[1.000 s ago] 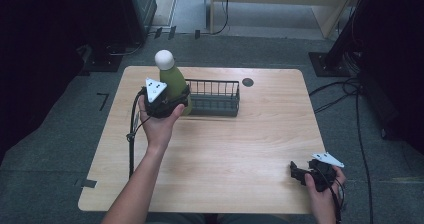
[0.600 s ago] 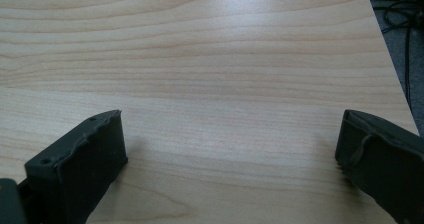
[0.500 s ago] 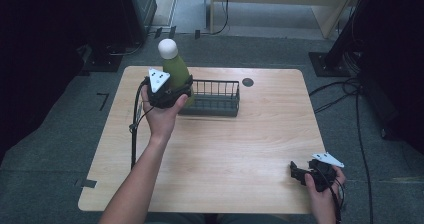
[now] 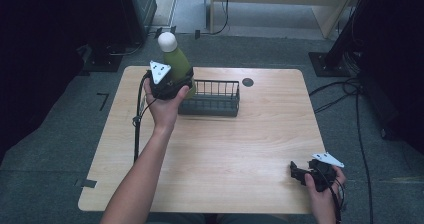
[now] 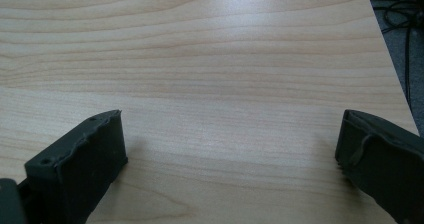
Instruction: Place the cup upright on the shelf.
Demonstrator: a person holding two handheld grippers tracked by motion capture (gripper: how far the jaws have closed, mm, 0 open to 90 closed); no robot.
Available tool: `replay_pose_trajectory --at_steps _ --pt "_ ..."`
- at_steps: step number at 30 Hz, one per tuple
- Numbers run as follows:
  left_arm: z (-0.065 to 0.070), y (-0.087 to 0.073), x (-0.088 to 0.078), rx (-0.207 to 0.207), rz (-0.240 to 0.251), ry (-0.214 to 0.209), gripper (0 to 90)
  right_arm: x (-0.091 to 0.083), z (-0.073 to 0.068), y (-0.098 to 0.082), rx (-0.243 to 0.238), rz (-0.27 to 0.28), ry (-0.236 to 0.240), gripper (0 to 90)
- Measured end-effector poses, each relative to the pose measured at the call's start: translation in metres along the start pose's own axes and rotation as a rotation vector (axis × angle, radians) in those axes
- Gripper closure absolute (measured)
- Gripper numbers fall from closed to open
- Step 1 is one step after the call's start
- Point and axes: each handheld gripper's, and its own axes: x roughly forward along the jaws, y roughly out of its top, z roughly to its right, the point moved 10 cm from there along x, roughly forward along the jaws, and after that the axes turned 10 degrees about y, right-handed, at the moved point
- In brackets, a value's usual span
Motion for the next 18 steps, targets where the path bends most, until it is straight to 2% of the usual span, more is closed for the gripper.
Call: replay_pose_trajectory --at_steps 3,9,18 --pt "0.0 -0.003 0.01 0.001 -0.002 0.003 20.9 0.0 0.0 0.0 0.0 0.0 0.0 0.0" --pt "-0.001 -0.008 0.019 -0.004 -0.014 0.002 20.9 0.0 0.0 0.0 0.0 0.0 0.0 0.0" --pt "-0.001 -0.023 0.03 0.032 -0.053 0.007 20.9 0.0 0.0 0.0 0.0 0.0 0.0 0.0"
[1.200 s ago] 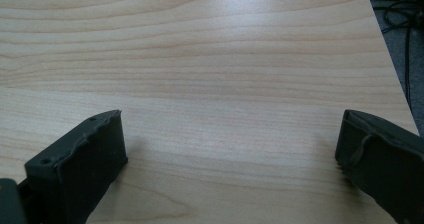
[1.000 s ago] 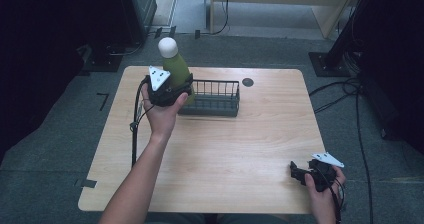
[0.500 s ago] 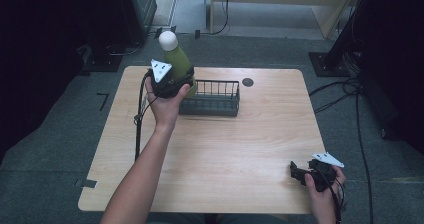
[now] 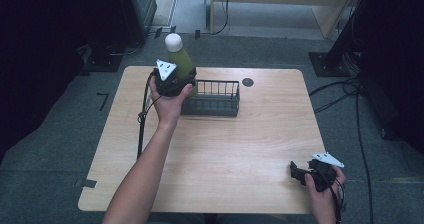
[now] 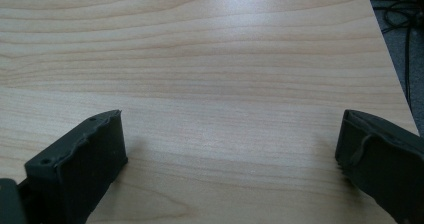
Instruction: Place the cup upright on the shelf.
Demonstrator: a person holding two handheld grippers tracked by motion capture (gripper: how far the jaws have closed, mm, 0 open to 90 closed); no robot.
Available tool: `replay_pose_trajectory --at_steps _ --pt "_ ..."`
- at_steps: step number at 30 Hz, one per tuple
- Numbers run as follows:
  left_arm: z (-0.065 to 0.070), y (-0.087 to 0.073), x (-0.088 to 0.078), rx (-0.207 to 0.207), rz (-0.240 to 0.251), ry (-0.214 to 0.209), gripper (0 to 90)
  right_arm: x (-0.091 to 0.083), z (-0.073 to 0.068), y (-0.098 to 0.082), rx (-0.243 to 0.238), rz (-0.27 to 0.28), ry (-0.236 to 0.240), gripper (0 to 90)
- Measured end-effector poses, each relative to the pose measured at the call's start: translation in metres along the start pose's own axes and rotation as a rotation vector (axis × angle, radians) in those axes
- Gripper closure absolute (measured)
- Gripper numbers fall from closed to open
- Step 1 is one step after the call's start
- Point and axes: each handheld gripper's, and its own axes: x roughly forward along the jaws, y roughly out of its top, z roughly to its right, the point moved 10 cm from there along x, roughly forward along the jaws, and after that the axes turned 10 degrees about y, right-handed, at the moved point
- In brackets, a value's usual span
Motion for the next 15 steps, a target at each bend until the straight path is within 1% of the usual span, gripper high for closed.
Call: replay_pose_trajectory --at_steps 2,6,8,9,10,12,15 --pt "0.001 -0.003 0.003 0.007 -0.006 -0.003 20.9 0.0 0.0 0.0 0.0 0.0 0.0 0.0" --pt "0.003 -0.012 0.011 0.005 -0.04 -0.018 20.9 0.0 0.0 0.0 0.0 0.0 0.0 0.0" --pt "0.004 -0.014 0.013 0.01 -0.048 -0.016 20.9 0.0 0.0 0.0 0.0 0.0 0.0 0.0" --pt "0.005 -0.018 0.016 0.027 -0.057 -0.01 20.9 0.0 0.0 0.0 0.0 0.0 0.0 0.0" --pt "0.005 -0.018 0.016 0.027 -0.057 -0.01 20.9 0.0 0.0 0.0 0.0 0.0 0.0 0.0" --pt "0.006 -0.022 0.019 0.046 -0.066 -0.005 20.9 0.0 0.0 0.0 0.0 0.0 0.0 0.0" --pt "0.006 -0.026 0.021 0.046 -0.081 0.001 20.9 0.0 0.0 0.0 0.0 0.0 0.0 0.0"
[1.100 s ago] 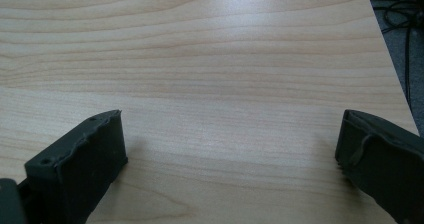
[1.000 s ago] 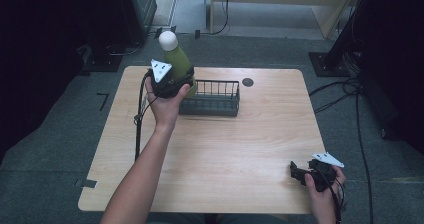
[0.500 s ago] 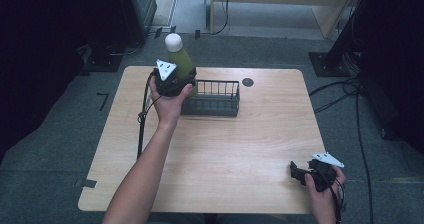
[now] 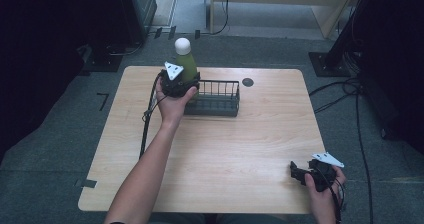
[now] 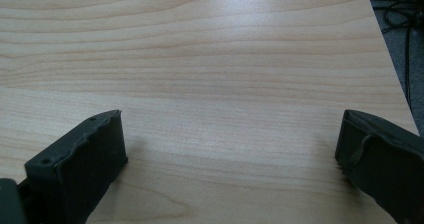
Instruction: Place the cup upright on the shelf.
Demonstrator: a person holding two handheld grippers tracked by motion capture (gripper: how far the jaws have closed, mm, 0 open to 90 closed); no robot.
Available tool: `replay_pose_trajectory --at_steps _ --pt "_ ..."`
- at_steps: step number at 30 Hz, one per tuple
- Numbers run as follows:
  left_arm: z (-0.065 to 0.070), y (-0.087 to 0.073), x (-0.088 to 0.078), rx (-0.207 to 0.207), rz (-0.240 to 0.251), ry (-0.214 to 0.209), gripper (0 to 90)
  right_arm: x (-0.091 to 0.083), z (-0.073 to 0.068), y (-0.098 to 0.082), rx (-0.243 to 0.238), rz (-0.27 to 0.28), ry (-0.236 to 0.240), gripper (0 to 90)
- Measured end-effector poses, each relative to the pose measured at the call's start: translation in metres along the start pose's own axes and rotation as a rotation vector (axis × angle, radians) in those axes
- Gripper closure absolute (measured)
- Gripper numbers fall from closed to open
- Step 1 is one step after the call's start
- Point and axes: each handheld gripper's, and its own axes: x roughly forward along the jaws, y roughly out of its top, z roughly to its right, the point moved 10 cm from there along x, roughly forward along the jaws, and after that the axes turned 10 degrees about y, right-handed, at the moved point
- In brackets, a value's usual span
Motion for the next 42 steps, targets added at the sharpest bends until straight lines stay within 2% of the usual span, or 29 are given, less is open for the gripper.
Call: replay_pose_trajectory --at_steps 3,10,13,14,20,23,27,33,42 --pt "0.001 -0.004 0.004 0.007 -0.017 0.005 20.9 0.0 0.0 0.0 0.0 0.0 0.0 0.0" --pt "0.005 -0.005 0.006 0.018 0.002 0.005 20.8 0.0 0.0 0.0 0.0 0.0 0.0 0.0" --pt "0.006 -0.005 0.009 0.004 0.008 0.003 20.5 0.0 0.0 0.0 0.0 0.0 0.0 0.0" --pt "0.004 -0.005 0.009 -0.016 -0.003 0.004 20.3 0.0 0.0 0.0 0.0 0.0 0.0 0.0" --pt "0.005 -0.004 0.009 -0.011 -0.036 -0.002 19.3 0.0 0.0 0.0 0.0 0.0 0.0 0.0" --pt "0.004 -0.004 0.009 -0.021 -0.044 -0.009 18.9 0.0 0.0 0.0 0.0 0.0 0.0 0.0" --pt "0.002 -0.004 0.007 -0.037 -0.056 -0.012 13.2 0.0 0.0 0.0 0.0 0.0 0.0 0.0" --pt "-0.001 0.001 0.004 -0.046 -0.04 -0.008 3.7 0.0 0.0 0.0 0.0 0.0 0.0 0.0" --pt "-0.004 0.009 -0.008 -0.056 -0.018 -0.014 0.0 0.0 0.0 0.0 0.0 0.0 0.0 0.0"
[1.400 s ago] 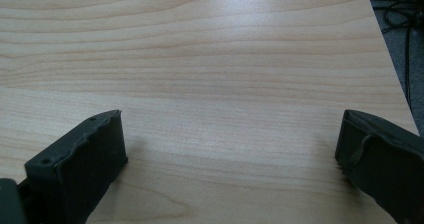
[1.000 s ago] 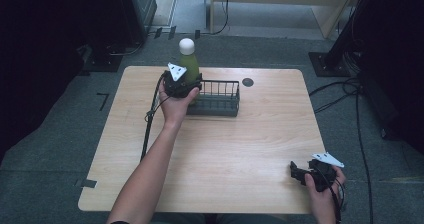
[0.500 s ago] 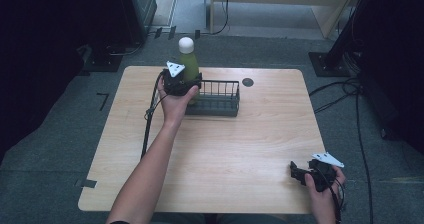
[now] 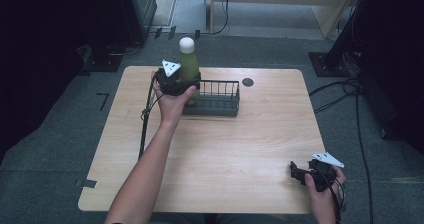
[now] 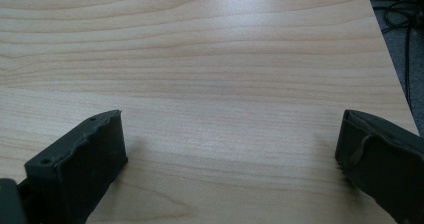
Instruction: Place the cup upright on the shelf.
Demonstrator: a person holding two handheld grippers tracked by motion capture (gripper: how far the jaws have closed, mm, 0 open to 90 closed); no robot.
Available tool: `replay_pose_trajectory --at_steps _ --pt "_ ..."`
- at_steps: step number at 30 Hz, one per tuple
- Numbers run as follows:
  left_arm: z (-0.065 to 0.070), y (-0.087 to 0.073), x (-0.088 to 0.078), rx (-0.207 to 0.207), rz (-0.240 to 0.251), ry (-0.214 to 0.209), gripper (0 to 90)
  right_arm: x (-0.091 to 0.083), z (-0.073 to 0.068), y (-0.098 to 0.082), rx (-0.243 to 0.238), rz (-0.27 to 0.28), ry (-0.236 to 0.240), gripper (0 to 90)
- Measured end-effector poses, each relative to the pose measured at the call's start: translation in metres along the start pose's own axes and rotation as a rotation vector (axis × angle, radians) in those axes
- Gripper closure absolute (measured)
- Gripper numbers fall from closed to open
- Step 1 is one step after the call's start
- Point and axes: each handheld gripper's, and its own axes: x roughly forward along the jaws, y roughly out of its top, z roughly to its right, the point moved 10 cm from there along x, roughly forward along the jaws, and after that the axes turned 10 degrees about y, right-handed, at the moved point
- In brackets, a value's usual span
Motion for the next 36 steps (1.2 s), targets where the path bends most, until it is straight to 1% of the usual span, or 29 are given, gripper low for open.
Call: replay_pose_trajectory --at_steps 2,3,4,5,6,9,10,11,12,14,17,18,21,22,24,27,33,36 --pt "0.0 0.002 -0.006 0.006 0.007 -0.001 0.0 0.0 0.0 0.0 0.0 0.0 0.0 0.0" --pt "0.0 0.002 -0.006 0.006 0.007 -0.001 0.0 0.0 0.0 0.0 0.0 0.0 0.0 0.0" --pt "-0.001 0.002 -0.011 0.004 0.012 -0.002 0.0 0.0 0.0 0.0 0.0 0.0 0.0 0.0" --pt "-0.001 0.002 -0.011 0.004 0.012 -0.002 0.0 0.0 0.0 0.0 0.0 0.0 0.0 0.0" --pt "-0.003 0.002 -0.016 0.007 0.014 -0.003 0.0 0.0 0.0 0.0 0.0 0.0 0.0 0.0" --pt "-0.005 0.001 -0.02 0.007 0.018 -0.004 0.0 0.0 0.0 0.0 0.0 0.0 0.0 0.0" --pt "-0.008 0.0 -0.025 0.003 0.022 -0.001 0.0 0.0 0.0 0.0 0.0 0.0 0.0 0.0" --pt "-0.008 0.0 -0.025 0.003 0.022 -0.001 0.0 0.0 0.0 0.0 0.0 0.0 0.0 0.0" --pt "-0.011 -0.002 -0.031 -0.002 0.023 -0.007 0.0 0.0 0.0 0.0 0.0 0.0 0.0 0.0" --pt "-0.014 -0.002 -0.037 -0.003 0.031 -0.007 0.0 0.0 0.0 0.0 0.0 0.0 0.0 0.0" --pt "-0.016 -0.003 -0.042 -0.003 0.036 -0.009 0.0 0.0 0.0 0.0 0.0 0.0 0.0 0.0" --pt "-0.018 -0.005 -0.047 -0.009 0.041 -0.014 0.0 0.0 0.0 0.0 0.0 0.0 0.0 0.0" --pt "-0.019 -0.006 -0.051 -0.003 0.041 -0.018 0.0 0.0 0.0 0.0 0.0 0.0 0.0 0.0" --pt "-0.021 -0.009 -0.056 -0.004 0.045 -0.02 0.0 0.0 0.0 0.0 0.0 0.0 0.0 0.0" --pt "-0.023 -0.012 -0.061 -0.002 0.046 -0.026 0.0 0.0 0.0 0.0 0.0 0.0 0.0 0.0" --pt "-0.024 -0.016 -0.064 0.004 0.046 -0.025 0.0 0.0 0.0 0.0 0.0 0.0 0.0 0.0" --pt "-0.031 -0.03 -0.074 0.012 0.039 -0.019 0.0 0.0 0.0 0.0 0.0 0.0 0.0 0.0" --pt "-0.034 -0.037 -0.079 0.013 0.035 -0.023 0.0 0.0 0.0 0.0 0.001 0.0 0.0 0.0"
